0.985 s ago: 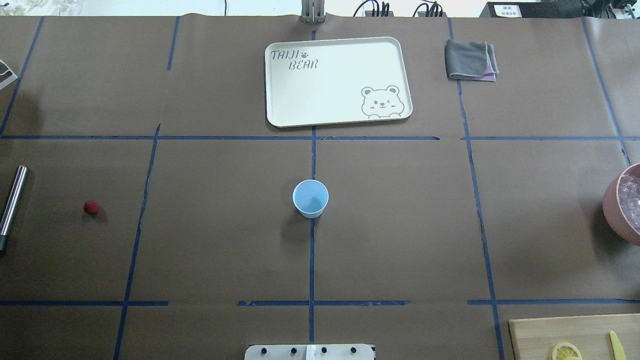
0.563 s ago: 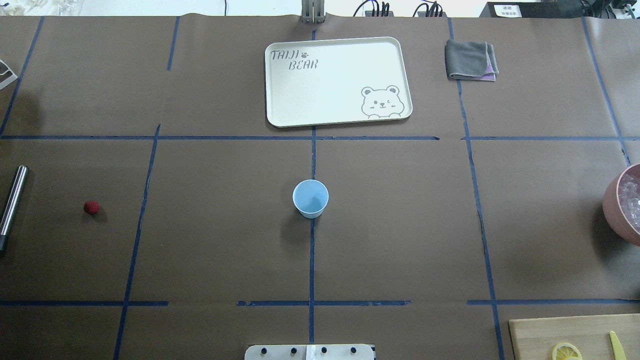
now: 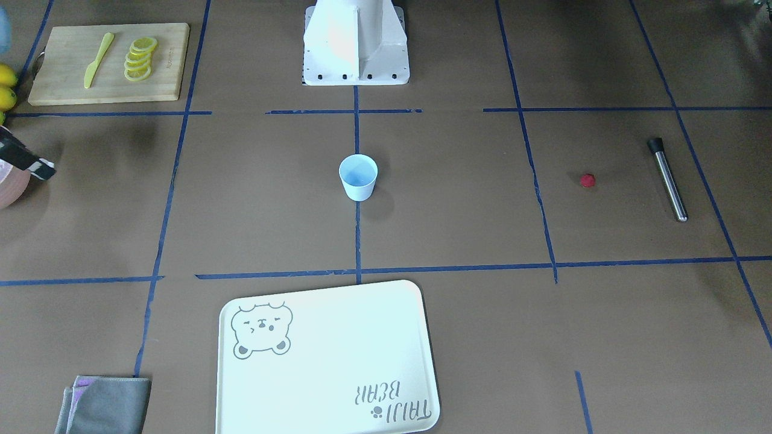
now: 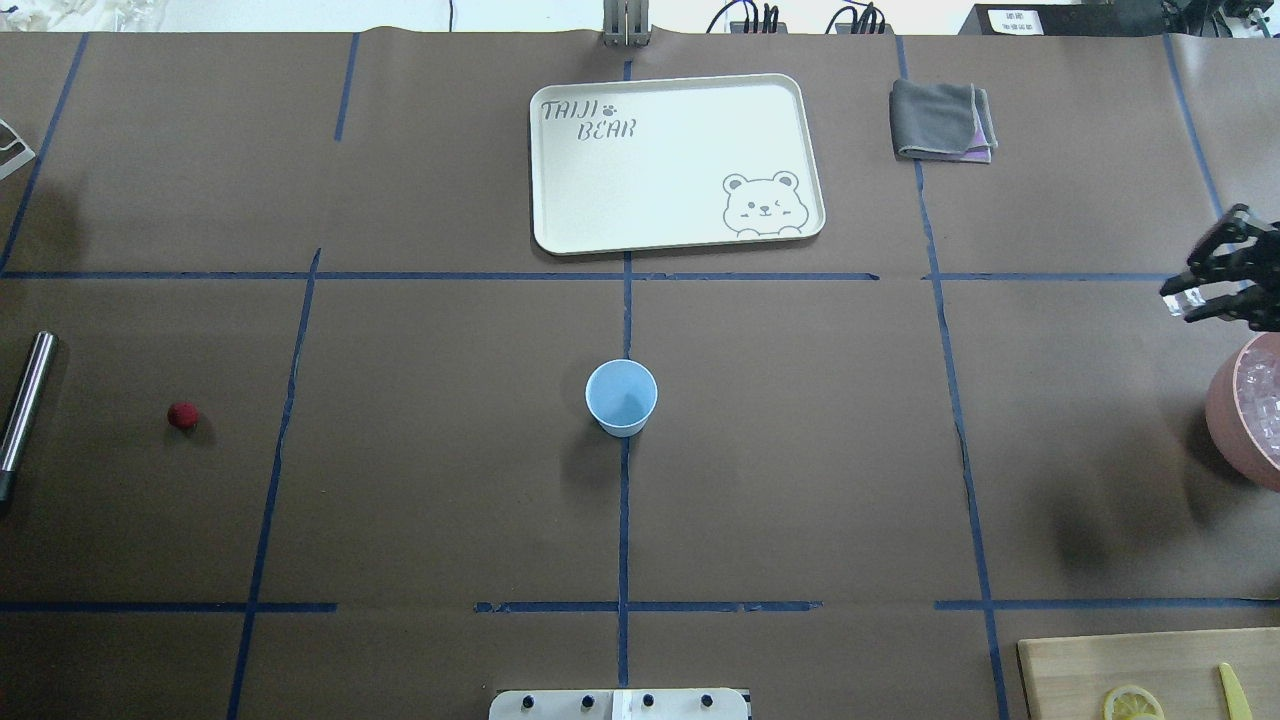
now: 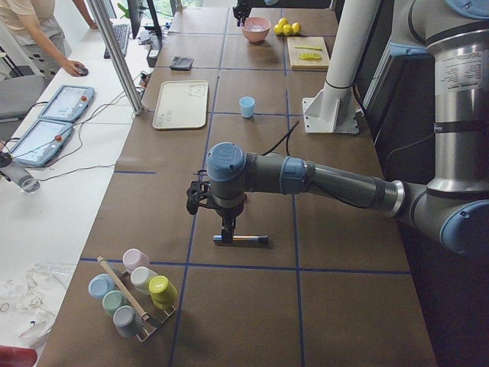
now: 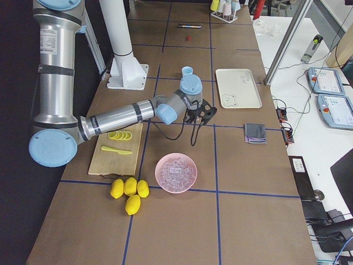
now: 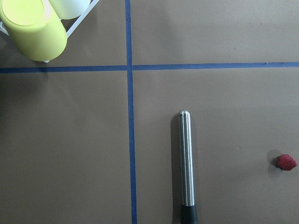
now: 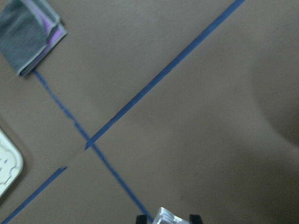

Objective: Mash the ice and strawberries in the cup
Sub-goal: 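Carry the ice cube with the right gripper over the light-blue cup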

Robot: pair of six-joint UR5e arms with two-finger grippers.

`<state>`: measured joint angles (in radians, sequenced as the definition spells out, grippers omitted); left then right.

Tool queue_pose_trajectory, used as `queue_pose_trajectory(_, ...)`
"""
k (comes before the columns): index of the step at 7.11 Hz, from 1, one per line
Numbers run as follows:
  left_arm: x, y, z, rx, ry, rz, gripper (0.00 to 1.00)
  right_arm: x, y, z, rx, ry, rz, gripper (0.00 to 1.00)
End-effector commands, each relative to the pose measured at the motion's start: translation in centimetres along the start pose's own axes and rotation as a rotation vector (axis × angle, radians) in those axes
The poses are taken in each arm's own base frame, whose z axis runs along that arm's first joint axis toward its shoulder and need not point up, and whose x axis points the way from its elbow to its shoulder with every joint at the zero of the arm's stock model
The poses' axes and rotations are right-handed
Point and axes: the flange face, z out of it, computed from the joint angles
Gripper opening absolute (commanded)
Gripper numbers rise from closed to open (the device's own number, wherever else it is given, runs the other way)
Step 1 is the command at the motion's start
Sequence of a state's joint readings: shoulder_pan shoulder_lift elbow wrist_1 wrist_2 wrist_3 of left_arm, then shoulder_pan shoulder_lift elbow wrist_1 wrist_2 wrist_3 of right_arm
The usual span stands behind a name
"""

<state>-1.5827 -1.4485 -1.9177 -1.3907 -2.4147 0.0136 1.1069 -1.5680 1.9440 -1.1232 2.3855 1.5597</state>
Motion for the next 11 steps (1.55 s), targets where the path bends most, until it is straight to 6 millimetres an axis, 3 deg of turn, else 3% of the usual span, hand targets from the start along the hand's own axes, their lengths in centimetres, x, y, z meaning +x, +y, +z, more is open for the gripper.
queue_pose_trajectory(1,0.1,0.0,-0.1,0.002,0.000,0.003,1.00,-11.7,11.1,6.6,-0.109,-0.046,-0.108,0.02)
queue_pose_trajectory(2,0.2,0.0,-0.1,0.003,0.000,0.004,1.00,-15.3,16.3,10.0,-0.122,-0.050,-0.130,0.02)
queue_pose_trajectory(3,0.1,0.0,-0.1,0.002,0.000,0.003,1.00,-20.3,21.0,13.8,-0.091,-0.054,-0.150,0.02)
queue_pose_trajectory(4,0.2,0.0,-0.1,0.002,0.001,0.001,1.00,-22.9,24.3,15.7,-0.073,-0.053,-0.142,0.03)
queue_pose_trajectory(6,0.2,0.0,0.0,0.001,0.000,0.004,1.00,-26.7,27.9,19.4,-0.062,-0.052,-0.163,0.05)
queue_pose_trajectory(7,0.2,0.0,0.0,0.001,0.000,0.002,1.00,-28.3,28.8,20.6,-0.043,-0.053,-0.166,0.05)
queue_pose_trajectory(8,0.2,0.0,0.0,0.001,0.000,0.004,1.00,-28.6,29.1,20.8,-0.042,-0.050,-0.164,0.06)
queue_pose_trajectory(9,0.2,0.0,0.0,0.001,0.000,0.004,1.00,-27.8,29.6,21.6,-0.050,-0.034,-0.169,0.15)
queue_pose_trajectory(11,0.2,0.0,0.0,0.001,0.001,0.004,1.00,-27.6,30.0,22.2,-0.055,-0.025,-0.170,0.41)
